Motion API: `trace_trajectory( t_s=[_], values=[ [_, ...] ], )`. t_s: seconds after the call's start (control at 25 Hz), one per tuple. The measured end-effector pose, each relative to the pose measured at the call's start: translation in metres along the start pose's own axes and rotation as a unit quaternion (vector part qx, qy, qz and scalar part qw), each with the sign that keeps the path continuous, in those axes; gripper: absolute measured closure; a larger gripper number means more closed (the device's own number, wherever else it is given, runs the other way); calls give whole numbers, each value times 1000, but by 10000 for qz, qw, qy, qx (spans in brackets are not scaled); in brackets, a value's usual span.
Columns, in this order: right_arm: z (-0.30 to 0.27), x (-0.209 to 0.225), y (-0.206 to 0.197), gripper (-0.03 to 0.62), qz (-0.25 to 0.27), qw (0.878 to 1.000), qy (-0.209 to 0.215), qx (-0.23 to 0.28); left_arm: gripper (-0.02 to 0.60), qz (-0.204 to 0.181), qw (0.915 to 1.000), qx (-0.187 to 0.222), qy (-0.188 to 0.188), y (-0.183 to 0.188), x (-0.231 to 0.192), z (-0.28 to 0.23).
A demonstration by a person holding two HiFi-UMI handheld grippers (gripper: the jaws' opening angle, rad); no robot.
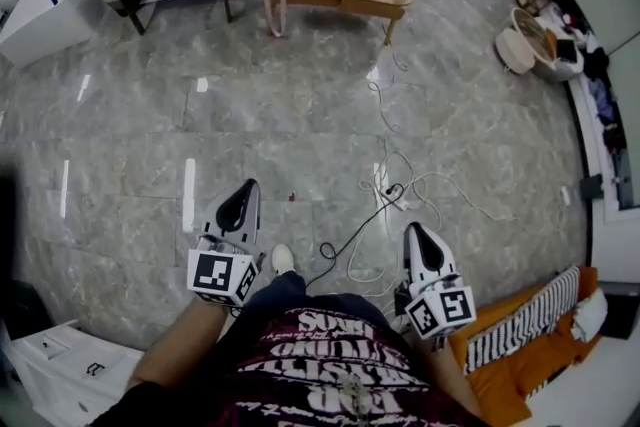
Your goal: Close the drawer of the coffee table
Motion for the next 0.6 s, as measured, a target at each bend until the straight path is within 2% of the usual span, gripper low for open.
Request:
trace_trajectory(
  t_s=[0.24,0.4,0.6],
  values=[
    [-7,-12,28,559,235,9994,-249,101,558,492,9985,206,-122,25,-26,-6],
    [-5,-2,27,559,23,9992,-400,81,558,393,9989,25,-257,7,-27,-12],
    [-14,4,23,559,60,9994,-353,32,558,374,9990,-191,-141,-15,-32,-22]
  ],
)
Point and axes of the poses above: the fingertips, and each gripper's own axes: z backward along the fingers, x to its right, y out of its top, the point moved 2 cm from there along z, backward along the fingers, and after that the axes turned 9 degrees about -x, right-handed, at the moved point
